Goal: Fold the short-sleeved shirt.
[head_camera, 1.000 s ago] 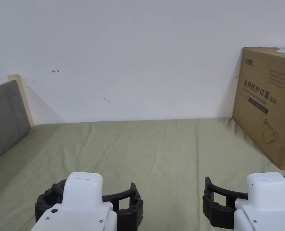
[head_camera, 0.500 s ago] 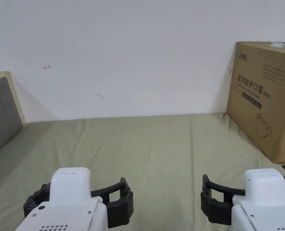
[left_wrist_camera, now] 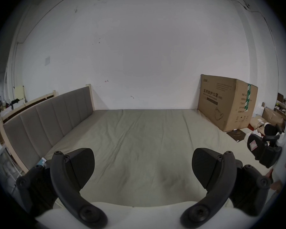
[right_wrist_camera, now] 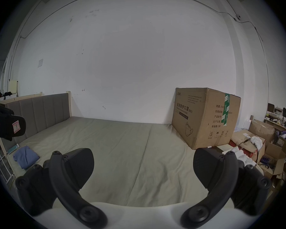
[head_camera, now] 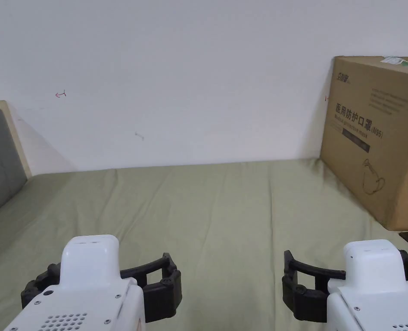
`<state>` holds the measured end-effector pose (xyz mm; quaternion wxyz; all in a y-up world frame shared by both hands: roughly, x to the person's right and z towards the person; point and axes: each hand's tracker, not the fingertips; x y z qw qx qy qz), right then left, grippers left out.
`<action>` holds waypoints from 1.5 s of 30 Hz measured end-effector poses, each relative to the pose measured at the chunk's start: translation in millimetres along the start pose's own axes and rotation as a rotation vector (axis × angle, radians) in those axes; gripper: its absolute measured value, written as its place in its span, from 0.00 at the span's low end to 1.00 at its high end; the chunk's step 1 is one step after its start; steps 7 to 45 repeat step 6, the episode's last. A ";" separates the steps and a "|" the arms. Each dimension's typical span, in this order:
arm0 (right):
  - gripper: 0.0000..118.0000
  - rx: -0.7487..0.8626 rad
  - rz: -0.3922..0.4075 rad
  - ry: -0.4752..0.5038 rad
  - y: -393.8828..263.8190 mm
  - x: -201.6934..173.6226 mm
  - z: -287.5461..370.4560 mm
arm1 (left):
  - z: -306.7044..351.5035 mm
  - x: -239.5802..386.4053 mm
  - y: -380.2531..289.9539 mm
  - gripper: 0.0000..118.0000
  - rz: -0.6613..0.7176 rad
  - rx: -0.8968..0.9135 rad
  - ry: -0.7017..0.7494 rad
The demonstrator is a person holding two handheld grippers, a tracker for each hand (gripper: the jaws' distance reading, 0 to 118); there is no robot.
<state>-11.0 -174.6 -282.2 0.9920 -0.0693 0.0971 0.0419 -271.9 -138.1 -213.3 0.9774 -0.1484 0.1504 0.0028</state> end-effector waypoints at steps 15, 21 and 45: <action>1.00 0.000 -0.002 -0.010 0.1 0.7 -0.3 | 2.3 6.6 -2.2 0.99 -0.006 0.009 0.007; 1.00 0.000 -0.002 -0.010 0.1 0.7 -0.3 | 2.3 6.6 -2.2 0.99 -0.006 0.009 0.007; 1.00 0.000 -0.002 -0.010 0.1 0.7 -0.3 | 2.3 6.6 -2.2 0.99 -0.006 0.009 0.007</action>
